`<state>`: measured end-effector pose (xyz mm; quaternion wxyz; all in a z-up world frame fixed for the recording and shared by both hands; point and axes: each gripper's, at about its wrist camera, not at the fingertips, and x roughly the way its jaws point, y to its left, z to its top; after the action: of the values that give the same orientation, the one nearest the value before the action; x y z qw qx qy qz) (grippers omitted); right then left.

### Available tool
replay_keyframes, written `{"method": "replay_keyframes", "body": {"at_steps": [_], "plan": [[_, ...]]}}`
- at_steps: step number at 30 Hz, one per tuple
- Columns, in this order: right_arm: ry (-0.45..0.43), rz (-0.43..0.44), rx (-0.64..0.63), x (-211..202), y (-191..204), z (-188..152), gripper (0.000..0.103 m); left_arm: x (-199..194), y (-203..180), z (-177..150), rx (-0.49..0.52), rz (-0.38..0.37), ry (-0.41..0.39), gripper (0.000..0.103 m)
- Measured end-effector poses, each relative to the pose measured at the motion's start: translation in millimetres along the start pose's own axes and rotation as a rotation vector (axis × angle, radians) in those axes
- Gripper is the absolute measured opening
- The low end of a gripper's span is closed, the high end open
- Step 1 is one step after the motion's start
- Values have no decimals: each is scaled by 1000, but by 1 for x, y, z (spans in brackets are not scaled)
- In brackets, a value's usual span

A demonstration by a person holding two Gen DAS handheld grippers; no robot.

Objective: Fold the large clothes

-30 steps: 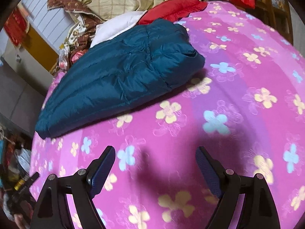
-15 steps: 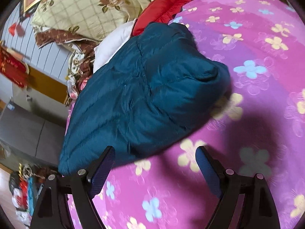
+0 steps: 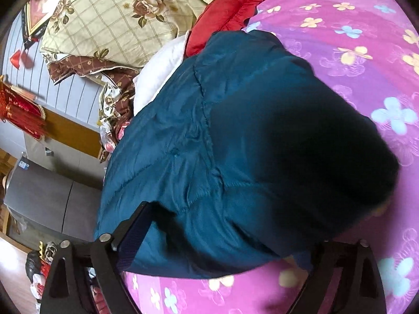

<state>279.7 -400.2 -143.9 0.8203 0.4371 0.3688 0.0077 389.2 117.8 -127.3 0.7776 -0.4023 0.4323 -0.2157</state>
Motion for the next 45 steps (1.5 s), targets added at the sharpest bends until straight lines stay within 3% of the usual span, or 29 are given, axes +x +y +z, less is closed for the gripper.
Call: {"method": "replay_keyframes", "body": {"at_steps": [3, 6, 8, 12, 15, 17, 18, 19, 22, 25, 28, 31, 38, 40, 45], "plan": [[7, 0, -12, 3, 2, 3, 97, -16, 12, -3, -31, 5, -65, 82], [16, 5, -29, 4, 1, 5, 97, -23, 21, 3, -40, 70, -102, 84], [16, 5, -29, 5, 2, 6, 97, -19, 22, 7, -32, 105, -92, 85], [15, -4, -32, 5, 2, 5, 97, -1, 19, 18, -12, 77, -40, 85], [17, -18, -34, 7, 4, 6, 97, 10, 8, 18, 19, 93, -19, 94], [28, -37, -43, 8, 6, 7, 97, 16, 0, 15, 28, 132, -3, 96], [37, -49, -50, 9, 7, 8, 94, 21, -6, 11, 48, 168, 14, 95], [41, -59, -49, 9, 7, 9, 78, 25, -11, 8, 72, 203, 31, 87], [73, -39, 26, 11, -7, 15, 48, 34, -25, -3, 113, 294, 73, 55], [86, -14, 37, 4, -11, 15, 34, 28, -38, -8, 139, 327, 62, 41], [86, -35, -10, -6, -3, 12, 28, 23, -50, -19, 190, 388, 55, 37], [85, -52, -30, -15, 1, 9, 27, 16, -55, -33, 216, 415, 58, 37], [106, -71, -100, -45, -7, -21, 27, -14, -48, -68, 201, 397, 75, 37], [108, -76, -123, -49, -9, -26, 28, -19, -46, -77, 206, 404, 70, 43], [86, -161, -123, -58, -11, -26, 52, -44, -52, -94, 216, 470, 21, 51]]}}
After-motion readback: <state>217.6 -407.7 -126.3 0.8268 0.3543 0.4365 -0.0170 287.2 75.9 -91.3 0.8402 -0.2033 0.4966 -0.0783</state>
